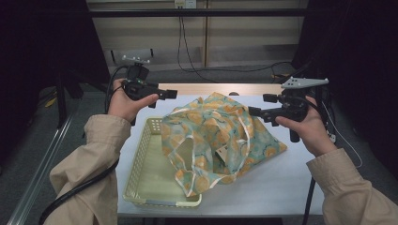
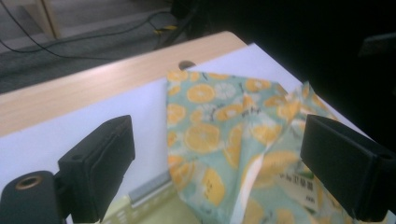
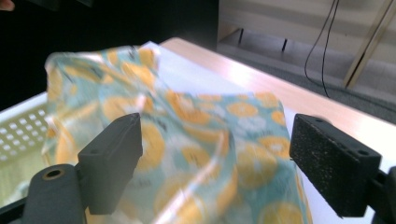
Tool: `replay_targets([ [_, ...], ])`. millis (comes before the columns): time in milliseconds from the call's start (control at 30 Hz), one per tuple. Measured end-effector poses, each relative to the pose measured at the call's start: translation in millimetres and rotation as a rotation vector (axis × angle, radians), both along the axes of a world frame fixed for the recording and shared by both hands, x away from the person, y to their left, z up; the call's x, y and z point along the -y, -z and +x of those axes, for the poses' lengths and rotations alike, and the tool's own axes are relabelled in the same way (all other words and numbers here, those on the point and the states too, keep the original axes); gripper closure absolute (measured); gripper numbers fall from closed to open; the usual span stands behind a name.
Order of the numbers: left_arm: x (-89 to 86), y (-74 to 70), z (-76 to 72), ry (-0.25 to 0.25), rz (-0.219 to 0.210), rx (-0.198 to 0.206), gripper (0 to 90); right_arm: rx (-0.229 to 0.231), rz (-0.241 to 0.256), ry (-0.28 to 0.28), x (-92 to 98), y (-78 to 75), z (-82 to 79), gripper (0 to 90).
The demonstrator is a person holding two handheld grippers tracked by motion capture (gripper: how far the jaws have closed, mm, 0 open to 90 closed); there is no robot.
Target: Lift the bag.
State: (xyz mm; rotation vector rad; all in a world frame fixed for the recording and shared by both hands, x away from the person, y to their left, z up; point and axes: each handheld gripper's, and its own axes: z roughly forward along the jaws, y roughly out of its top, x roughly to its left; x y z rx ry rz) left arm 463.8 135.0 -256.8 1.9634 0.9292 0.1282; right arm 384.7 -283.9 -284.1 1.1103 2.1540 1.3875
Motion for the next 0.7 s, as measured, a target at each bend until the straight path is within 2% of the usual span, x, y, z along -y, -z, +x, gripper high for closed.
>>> replay_targets([
  [167, -7.4, 23.8, -11.2, 0.035, 0.017, 0.008, 6.8, -0.026, -0.010, 0.004, 11.1, 25.9, -7.9, 17.4],
  [267, -12.9, 35.6, -18.4, 0.054, 0.004, 0.009, 6.4, -0.032, -0.032, 0.006, 15.9, 40.8, -13.7, 17.1],
  [333, -16.0, 42.2, -22.6, 0.049, 0.026, 0.019, 6.1, -0.043, -0.032, 0.007, 18.5, 49.0, -17.2, 17.0],
  [467, -22.5, 53.1, -32.3, 0.063, 0.026, 0.028, 6.1, -0.049, -0.042, 0.005, 22.5, 60.6, -24.0, 17.0],
  [700, -37.1, 70.1, -49.6, 0.067, 0.073, 0.042, 6.4, -0.054, -0.059, 0.004, 27.8, 78.8, -36.0, 16.9],
])
